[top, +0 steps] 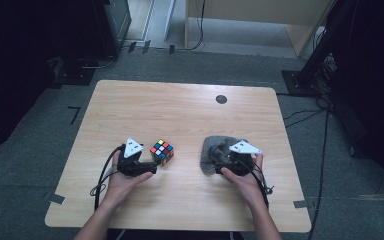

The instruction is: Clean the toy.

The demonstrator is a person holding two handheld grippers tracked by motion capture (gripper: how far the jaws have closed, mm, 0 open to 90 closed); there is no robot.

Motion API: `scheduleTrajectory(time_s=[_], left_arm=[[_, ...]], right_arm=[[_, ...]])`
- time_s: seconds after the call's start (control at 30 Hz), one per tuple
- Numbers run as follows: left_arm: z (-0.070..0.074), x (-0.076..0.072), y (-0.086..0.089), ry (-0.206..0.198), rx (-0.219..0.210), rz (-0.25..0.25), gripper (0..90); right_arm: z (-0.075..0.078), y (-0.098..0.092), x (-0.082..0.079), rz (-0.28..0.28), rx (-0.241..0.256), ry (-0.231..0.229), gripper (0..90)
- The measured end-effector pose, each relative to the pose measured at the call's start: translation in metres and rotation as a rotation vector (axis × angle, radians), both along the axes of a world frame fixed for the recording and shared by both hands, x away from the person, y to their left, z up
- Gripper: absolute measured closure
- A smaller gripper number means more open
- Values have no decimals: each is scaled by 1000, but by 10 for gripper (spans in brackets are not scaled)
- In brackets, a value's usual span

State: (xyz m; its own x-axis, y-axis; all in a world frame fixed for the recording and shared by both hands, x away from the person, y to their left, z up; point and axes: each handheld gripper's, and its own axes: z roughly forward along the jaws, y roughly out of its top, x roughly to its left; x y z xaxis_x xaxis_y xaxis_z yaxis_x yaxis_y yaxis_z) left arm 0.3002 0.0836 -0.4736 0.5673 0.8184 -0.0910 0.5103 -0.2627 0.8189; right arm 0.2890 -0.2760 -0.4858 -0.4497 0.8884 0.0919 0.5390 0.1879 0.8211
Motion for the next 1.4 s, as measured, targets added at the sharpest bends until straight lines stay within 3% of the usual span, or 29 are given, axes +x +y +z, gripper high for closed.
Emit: scheduleTrajectory(time_s=[0.13,0.17,0.2,0.3,0.33,0.43,0.57,0.73,0.77,0.83,1.0,1.03,1.07,1.23,1.4], left_arm=[[5,-4,12,-2,-23,36,128],[7,-10,21,-28,20,49,129],[8,-12,27,-27,29,54,127],[6,-18,50,-7,5,72,118],[6,-18,50,-7,5,72,118],[-1,-28,76,-13,5,143,119],[-12,-32,94,22,2,204,126],[-23,-36,104,62,38,225,127],[-26,-37,107,73,45,234,127],[-32,-42,115,89,79,256,129],[-33,-49,121,78,125,274,131],[-34,-49,122,74,166,287,132],[-34,-49,122,81,177,290,134],[-39,-49,115,99,236,271,139],[-41,-48,114,106,223,260,145]], right_arm=[[7,-7,-4,20,13,8,0],[8,-14,-8,14,-15,9,0],[9,-18,-11,6,-31,11,0],[8,-33,-20,-15,-42,13,0],[8,-33,-20,-15,-42,13,0],[4,-55,-31,-53,-24,25,0],[-2,-75,-40,-94,-12,43,0],[-8,-93,-49,-147,-30,54,0],[-12,-100,-52,-187,-82,54,0],[-15,-107,-55,-219,-98,64,0],[-23,-119,-60,-237,-106,104,0],[-27,-121,-62,-241,-134,120,0],[-29,-123,-62,-244,-139,126,0],[-37,-129,-64,-263,-148,159,0],[-39,-129,-62,-250,-129,162,0]])
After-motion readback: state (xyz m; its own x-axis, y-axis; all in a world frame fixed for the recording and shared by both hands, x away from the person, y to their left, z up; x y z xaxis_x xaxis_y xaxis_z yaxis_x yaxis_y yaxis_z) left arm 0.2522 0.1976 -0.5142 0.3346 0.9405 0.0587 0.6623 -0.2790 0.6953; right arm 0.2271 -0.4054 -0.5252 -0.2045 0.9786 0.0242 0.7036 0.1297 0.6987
